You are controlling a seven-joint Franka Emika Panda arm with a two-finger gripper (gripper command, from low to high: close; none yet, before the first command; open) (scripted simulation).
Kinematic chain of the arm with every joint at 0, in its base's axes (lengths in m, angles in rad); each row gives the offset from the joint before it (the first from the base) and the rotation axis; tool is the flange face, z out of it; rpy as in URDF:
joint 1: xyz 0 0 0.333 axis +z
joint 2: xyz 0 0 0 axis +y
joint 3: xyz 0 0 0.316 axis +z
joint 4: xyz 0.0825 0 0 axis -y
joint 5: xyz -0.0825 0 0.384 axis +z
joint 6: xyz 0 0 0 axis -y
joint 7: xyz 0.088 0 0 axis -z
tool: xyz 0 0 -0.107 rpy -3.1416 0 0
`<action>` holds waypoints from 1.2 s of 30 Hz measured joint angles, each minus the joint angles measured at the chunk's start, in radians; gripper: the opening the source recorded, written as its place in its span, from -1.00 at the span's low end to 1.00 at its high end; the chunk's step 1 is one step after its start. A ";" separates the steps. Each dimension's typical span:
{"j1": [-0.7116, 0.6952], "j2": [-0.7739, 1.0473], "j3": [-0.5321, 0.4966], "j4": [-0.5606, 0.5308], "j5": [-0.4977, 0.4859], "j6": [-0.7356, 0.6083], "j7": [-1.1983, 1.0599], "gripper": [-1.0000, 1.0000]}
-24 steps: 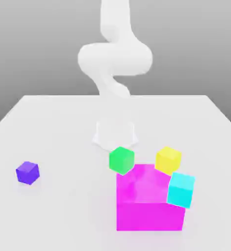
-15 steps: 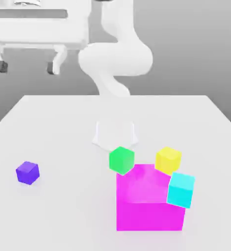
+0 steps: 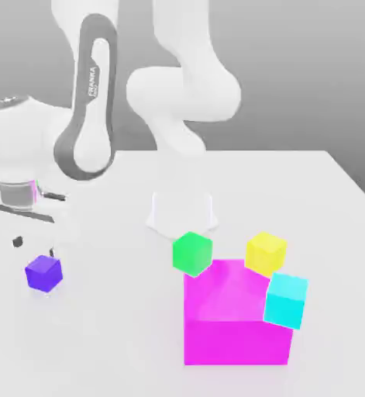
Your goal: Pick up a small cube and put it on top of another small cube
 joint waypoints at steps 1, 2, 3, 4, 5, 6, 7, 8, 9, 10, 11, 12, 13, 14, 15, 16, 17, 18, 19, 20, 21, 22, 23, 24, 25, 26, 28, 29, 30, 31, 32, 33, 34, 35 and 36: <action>-0.034 0.028 0.046 0.007 0.049 0.019 -0.038 0.00; -0.073 0.056 0.095 0.015 0.094 0.039 -0.071 0.00; -0.114 0.083 0.145 0.022 0.135 0.058 -0.102 0.00; -0.158 0.110 0.197 0.029 0.168 0.079 -0.128 0.00; -0.203 0.136 0.248 0.036 0.196 0.100 -0.150 0.00; -0.228 0.154 0.279 0.041 0.219 0.114 -0.167 -1.00; -0.228 0.154 0.279 0.041 0.219 0.114 -0.167 -1.00; -0.228 0.154 0.279 0.041 0.219 0.114 -0.167 -1.00; -0.228 0.154 0.279 0.041 0.219 0.113 -0.167 -1.00; -0.228 0.154 0.279 0.041 0.218 0.112 -0.166 -1.00; -0.228 0.154 0.279 0.041 0.218 0.112 -0.166 -1.00; -0.242 0.162 0.295 0.043 0.228 0.119 -0.174 -1.00; -0.229 0.154 0.280 0.040 0.218 0.112 -0.166 -1.00; -0.205 0.135 0.250 0.036 0.193 0.098 -0.147 -1.00; -0.175 0.113 0.213 0.029 0.160 0.082 -0.123 -1.00; -0.144 0.088 0.172 0.022 0.121 0.064 -0.092 -1.00; -0.115 0.061 0.133 0.015 0.075 0.045 -0.058 -1.00; -0.093 0.033 0.098 0.007 0.024 0.026 -0.020 -1.00; -0.076 0.004 0.069 -0.001 -0.030 0.007 0.020 -1.00; -0.065 -0.025 0.045 -0.008 -0.083 -0.012 0.060 -1.00; -0.061 -0.054 0.028 -0.015 -0.134 -0.032 0.097 -1.00; -0.067 -0.083 0.020 -0.022 -0.180 -0.052 0.131 -1.00; -0.041 -0.110 0.029 -0.026 -0.205 -0.074 0.151 -1.00; -0.025 -0.135 0.047 -0.028 -0.217 -0.097 0.161 -1.00; -0.004 -0.160 0.066 -0.030 -0.221 -0.121 0.165 -1.00; 0.042 -0.184 0.091 -0.030 -0.221 -0.145 0.167 -1.00; 0.105 -0.233 0.134 -0.031 -0.218 -0.194 0.169 -1.00; 0.131 -0.257 0.158 -0.031 -0.216 -0.218 0.169 -1.00; 0.160 -0.282 0.184 -0.031 -0.213 -0.242 0.169 -1.00; 0.190 -0.306 0.210 -0.032 -0.209 -0.267 0.168 -1.00; 0.221 -0.330 0.237 -0.032 -0.205 -0.291 0.167 -1.00; 0.252 -0.355 0.264 -0.032 -0.201 -0.315 0.166 -1.00; 0.283 -0.379 0.290 -0.032 -0.197 -0.340 0.164 -1.00; 0.315 -0.404 0.317 -0.032 -0.193 -0.364 0.163 -1.00; 0.346 -0.428 0.344 -0.032 -0.189 -0.389 0.162 -1.00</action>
